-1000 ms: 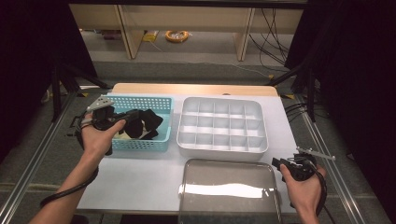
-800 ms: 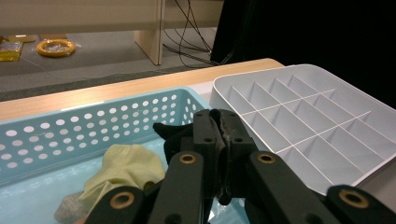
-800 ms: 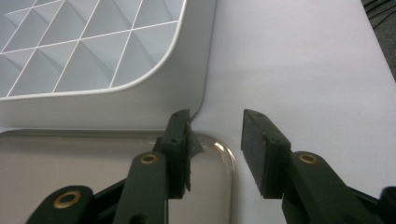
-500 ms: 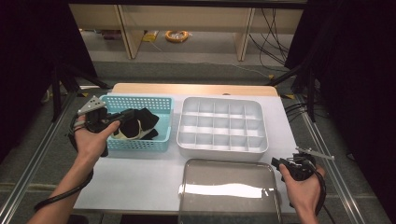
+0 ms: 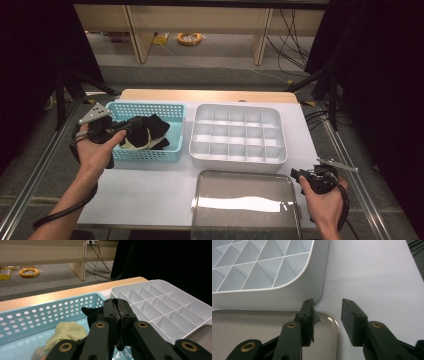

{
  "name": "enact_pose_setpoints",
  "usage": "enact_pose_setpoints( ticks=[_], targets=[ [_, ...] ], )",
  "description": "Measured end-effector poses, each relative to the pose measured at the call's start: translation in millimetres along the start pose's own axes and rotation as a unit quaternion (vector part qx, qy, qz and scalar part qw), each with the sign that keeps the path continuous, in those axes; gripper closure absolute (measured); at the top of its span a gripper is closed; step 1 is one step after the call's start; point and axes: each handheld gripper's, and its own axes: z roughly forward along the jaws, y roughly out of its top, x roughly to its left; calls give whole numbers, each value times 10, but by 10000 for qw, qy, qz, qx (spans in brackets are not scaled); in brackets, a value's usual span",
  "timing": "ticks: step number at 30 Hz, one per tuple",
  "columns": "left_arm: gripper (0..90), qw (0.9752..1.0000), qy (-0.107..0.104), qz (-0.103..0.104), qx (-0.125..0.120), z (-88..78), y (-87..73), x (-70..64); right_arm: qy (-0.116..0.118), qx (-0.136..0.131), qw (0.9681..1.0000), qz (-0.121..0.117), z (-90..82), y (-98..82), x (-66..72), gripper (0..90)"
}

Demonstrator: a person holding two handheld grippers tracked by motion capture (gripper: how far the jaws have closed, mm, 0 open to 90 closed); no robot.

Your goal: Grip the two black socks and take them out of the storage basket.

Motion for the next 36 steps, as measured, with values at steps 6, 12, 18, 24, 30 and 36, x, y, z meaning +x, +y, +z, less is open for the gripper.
enact_pose_setpoints(
  ticks=[6,12,18,24,30,36],
  targets=[
    [864,10000,1,6,-37,-45,8,-7,44,32,9999,151,-3,-8,15,636],
    [864,10000,-26,4,-85,-106,4,-15,-41,-49,10000,-38,18,-11,-6,637],
    [864,9999,-31,19,-107,-180,-25,-26,-29,-50,9999,120,18,-16,25,638],
    [864,9999,-56,45,-105,-253,-71,-48,-27,-69,10000,-49,26,-15,-9,638],
    [864,9999,-68,33,-104,-329,-151,-60,-35,-74,9999,-80,22,-14,-16,638],
    [864,9998,-70,33,-161,-395,-222,-69,-22,-115,9998,-186,28,-15,-20,638]
  ],
)
